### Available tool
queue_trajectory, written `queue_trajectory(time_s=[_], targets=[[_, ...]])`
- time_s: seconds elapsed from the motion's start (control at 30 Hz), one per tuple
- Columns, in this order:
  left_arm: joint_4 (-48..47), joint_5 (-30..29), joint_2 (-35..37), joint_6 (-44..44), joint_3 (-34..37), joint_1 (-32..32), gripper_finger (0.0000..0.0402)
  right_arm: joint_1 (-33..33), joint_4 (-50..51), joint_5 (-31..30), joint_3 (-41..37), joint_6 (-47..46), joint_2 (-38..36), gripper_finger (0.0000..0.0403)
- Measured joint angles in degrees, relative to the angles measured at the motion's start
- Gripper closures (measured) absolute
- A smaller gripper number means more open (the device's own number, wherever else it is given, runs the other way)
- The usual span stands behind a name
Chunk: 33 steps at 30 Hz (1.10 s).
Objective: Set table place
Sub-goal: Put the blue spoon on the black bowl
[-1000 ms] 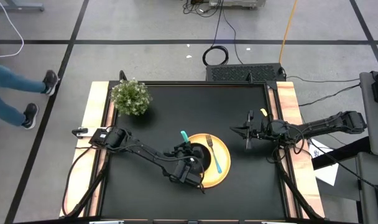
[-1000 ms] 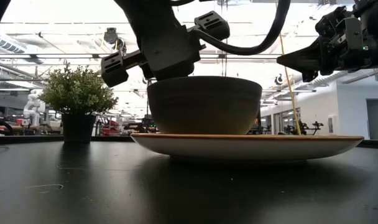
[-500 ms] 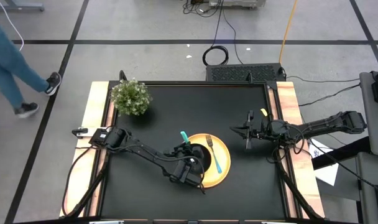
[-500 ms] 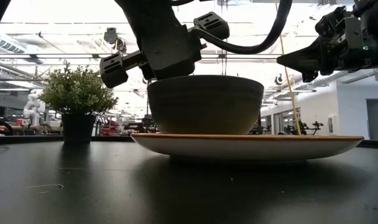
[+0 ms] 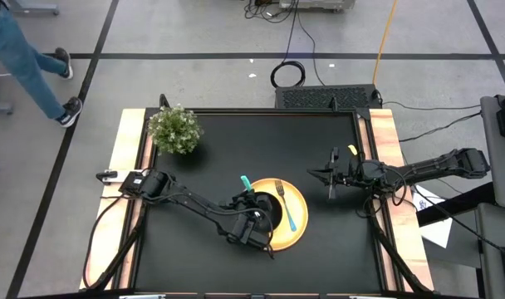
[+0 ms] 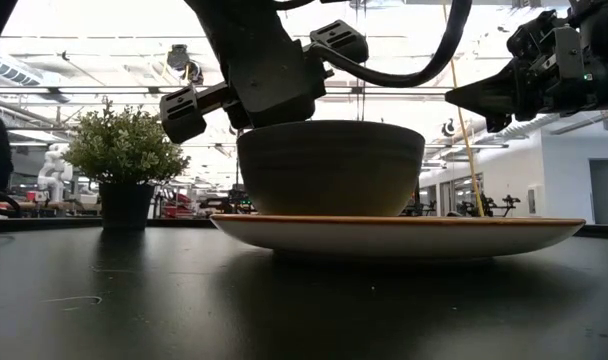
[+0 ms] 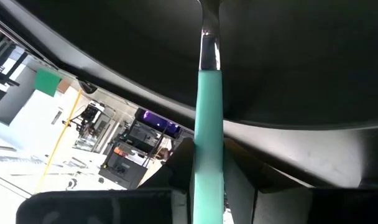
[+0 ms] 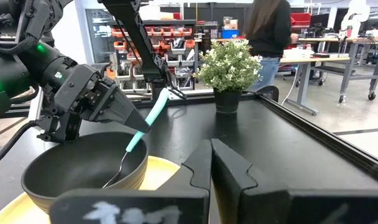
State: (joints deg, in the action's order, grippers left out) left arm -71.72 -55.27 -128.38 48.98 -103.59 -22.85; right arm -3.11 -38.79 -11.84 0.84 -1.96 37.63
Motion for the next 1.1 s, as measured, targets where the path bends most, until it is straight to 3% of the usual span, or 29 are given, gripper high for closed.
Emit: queue_trajectory(time_s=[1.1], targets=[[-0.1,1.1,0.0,-2.8,0.0,0.9,0.0335,0.0,0.0,0.0,0.0,-0.6,0.0,0.0403]])
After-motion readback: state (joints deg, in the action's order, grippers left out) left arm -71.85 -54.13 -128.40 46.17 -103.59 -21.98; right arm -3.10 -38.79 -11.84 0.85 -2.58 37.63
